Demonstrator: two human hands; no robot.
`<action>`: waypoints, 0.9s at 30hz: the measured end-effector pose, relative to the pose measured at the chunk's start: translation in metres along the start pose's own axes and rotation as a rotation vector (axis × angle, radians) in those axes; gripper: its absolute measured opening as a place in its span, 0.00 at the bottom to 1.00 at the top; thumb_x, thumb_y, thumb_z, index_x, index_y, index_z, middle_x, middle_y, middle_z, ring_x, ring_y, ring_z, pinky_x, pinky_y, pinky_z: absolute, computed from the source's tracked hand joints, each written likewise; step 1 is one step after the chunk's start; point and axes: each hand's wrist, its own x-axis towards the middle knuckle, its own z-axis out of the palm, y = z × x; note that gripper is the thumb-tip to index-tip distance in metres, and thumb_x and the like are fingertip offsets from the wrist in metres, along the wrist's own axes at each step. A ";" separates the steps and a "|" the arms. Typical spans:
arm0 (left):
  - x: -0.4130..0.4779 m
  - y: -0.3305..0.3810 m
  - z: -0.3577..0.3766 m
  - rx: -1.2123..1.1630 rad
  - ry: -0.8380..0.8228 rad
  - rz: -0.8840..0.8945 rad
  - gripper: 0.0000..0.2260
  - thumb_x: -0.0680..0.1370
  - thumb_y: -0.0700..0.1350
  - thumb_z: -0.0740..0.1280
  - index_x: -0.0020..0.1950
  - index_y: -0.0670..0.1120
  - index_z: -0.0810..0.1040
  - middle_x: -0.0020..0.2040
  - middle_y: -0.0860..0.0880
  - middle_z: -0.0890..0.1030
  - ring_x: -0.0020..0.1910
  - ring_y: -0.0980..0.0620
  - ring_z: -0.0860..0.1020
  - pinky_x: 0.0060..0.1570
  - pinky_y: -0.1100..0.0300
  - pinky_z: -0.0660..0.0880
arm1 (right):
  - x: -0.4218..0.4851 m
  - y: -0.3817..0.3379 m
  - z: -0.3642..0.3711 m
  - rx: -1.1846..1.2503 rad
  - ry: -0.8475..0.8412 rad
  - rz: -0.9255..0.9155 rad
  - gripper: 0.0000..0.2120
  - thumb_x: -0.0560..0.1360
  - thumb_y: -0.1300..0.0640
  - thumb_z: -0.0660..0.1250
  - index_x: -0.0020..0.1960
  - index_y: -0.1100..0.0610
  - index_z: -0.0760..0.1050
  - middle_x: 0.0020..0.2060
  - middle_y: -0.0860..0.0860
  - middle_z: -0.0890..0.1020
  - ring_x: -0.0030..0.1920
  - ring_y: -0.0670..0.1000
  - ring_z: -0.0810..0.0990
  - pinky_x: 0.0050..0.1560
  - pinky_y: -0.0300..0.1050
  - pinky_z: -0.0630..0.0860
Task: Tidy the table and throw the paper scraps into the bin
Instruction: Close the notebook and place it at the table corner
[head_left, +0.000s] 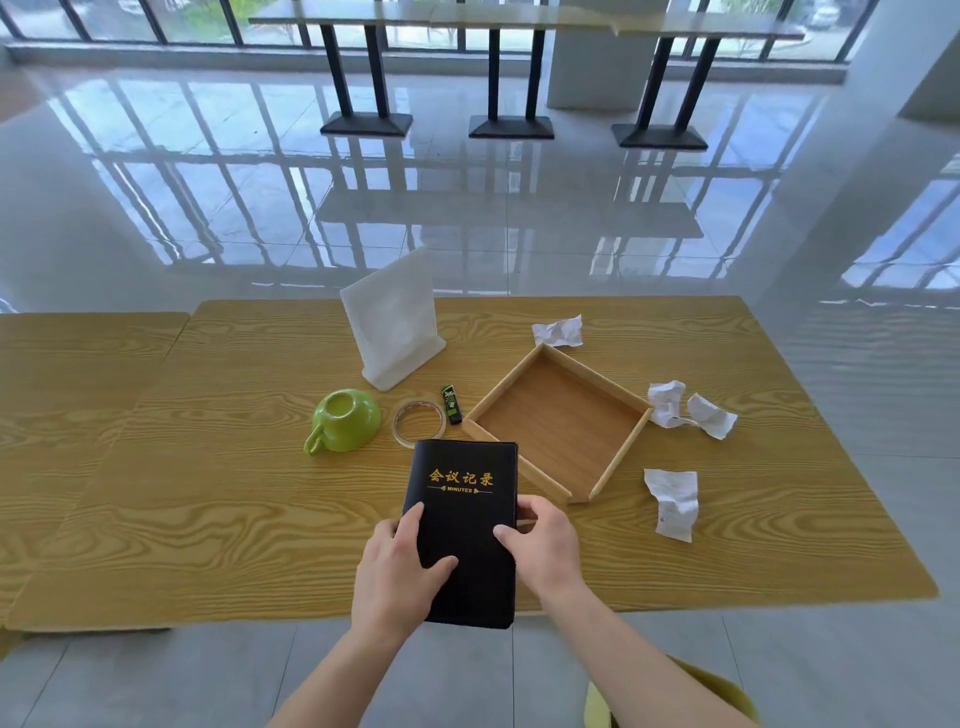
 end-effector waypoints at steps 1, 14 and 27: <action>-0.001 0.005 0.001 -0.003 0.006 0.012 0.36 0.72 0.57 0.73 0.77 0.52 0.62 0.61 0.48 0.74 0.62 0.49 0.73 0.60 0.55 0.73 | 0.000 0.001 -0.006 0.013 0.005 -0.007 0.13 0.71 0.58 0.75 0.50 0.44 0.78 0.43 0.39 0.82 0.47 0.43 0.80 0.44 0.32 0.74; 0.003 0.071 0.014 -0.011 0.040 0.118 0.37 0.72 0.56 0.74 0.76 0.53 0.62 0.60 0.49 0.74 0.61 0.50 0.74 0.58 0.56 0.74 | 0.011 0.006 -0.072 0.035 0.094 -0.067 0.16 0.72 0.57 0.75 0.57 0.48 0.78 0.46 0.41 0.82 0.49 0.43 0.80 0.44 0.31 0.74; 0.085 0.098 -0.004 0.007 -0.053 0.361 0.37 0.71 0.56 0.74 0.76 0.53 0.62 0.63 0.48 0.75 0.62 0.49 0.74 0.59 0.55 0.75 | 0.045 -0.025 -0.075 0.073 0.332 0.039 0.17 0.71 0.58 0.76 0.59 0.51 0.79 0.47 0.45 0.83 0.48 0.44 0.81 0.43 0.32 0.75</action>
